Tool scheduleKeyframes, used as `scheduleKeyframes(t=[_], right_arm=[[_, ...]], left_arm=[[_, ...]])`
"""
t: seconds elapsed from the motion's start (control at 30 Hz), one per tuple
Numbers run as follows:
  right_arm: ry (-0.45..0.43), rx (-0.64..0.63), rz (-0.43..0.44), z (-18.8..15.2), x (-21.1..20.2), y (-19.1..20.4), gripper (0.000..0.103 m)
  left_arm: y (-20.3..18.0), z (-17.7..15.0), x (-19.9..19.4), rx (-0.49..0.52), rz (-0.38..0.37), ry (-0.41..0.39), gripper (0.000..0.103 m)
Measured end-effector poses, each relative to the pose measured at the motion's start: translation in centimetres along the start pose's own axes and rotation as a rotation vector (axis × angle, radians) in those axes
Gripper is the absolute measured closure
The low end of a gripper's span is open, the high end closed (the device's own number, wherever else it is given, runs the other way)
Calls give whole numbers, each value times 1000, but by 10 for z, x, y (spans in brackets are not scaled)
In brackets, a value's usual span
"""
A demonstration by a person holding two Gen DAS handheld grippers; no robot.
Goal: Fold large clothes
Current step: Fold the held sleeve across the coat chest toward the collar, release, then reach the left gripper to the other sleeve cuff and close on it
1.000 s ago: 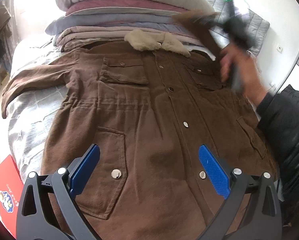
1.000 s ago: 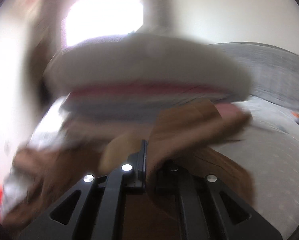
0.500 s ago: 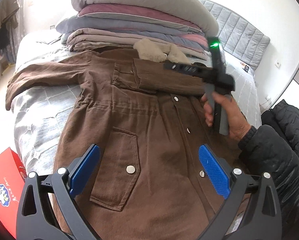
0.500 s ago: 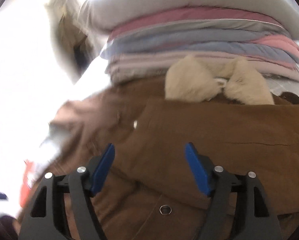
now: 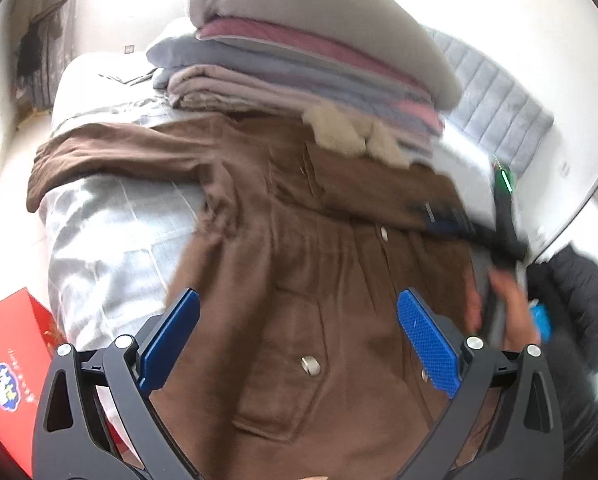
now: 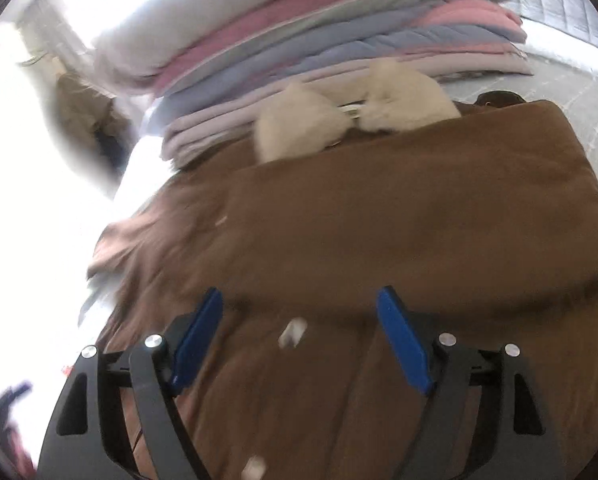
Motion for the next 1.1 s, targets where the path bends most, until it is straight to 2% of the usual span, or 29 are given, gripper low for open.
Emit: scheduleKeyframes(t=[0.07, 0.13, 0.23, 0.27, 0.3, 0.37, 0.43, 0.5, 0.63, 0.7, 0.87, 1.0, 1.03, 1.07, 1.1], right_arm=[[18, -19, 23, -29, -3, 11, 26], [51, -19, 53, -59, -1, 18, 26], [106, 6, 65, -89, 18, 15, 26], [95, 3, 53, -93, 21, 14, 26], [72, -23, 34, -95, 24, 16, 22], [73, -94, -4, -98, 29, 30, 12], [73, -124, -39, -101, 31, 34, 10], [68, -115, -20, -100, 31, 31, 10], [56, -95, 22, -102, 29, 25, 10], [56, -97, 18, -102, 31, 26, 10], [52, -93, 27, -101, 31, 26, 10], [52, -93, 28, -102, 30, 25, 10], [52, -93, 29, -102, 30, 25, 10], [52, -92, 29, -102, 30, 25, 10], [52, -93, 30, -102, 30, 25, 10]], left_arm=[[33, 15, -3, -30, -22, -9, 7], [86, 31, -4, -126, -30, -20, 7], [201, 42, 2, -413, -134, -44, 7], [250, 40, 8, -543, -171, -64, 7], [286, 37, 12, -634, -213, -90, 7], [342, 30, 24, -760, -269, -119, 7], [379, 26, 36, -839, -305, -139, 7], [414, 22, 50, -926, -376, -195, 7], [449, 18, 78, -1047, -493, -259, 7], [457, 22, 93, -1094, -589, -304, 7], [453, 50, 103, -1049, -679, -349, 7], [452, 57, 99, -1045, -665, -372, 9], [452, 59, 98, -1044, -655, -370, 15], [452, 61, 100, -1049, -634, -344, 28], [453, 61, 103, -1065, -620, -322, 33]])
Point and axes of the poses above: each gripper's, at about its wrist camera, not at the fingertips, and x roughly the way its jaws point, y to its left, z to its top, the point moved 4 cm from there along x, roughly the way its jaws point, and after that the axes turned 12 degrees about y, right-handed, at the moved point
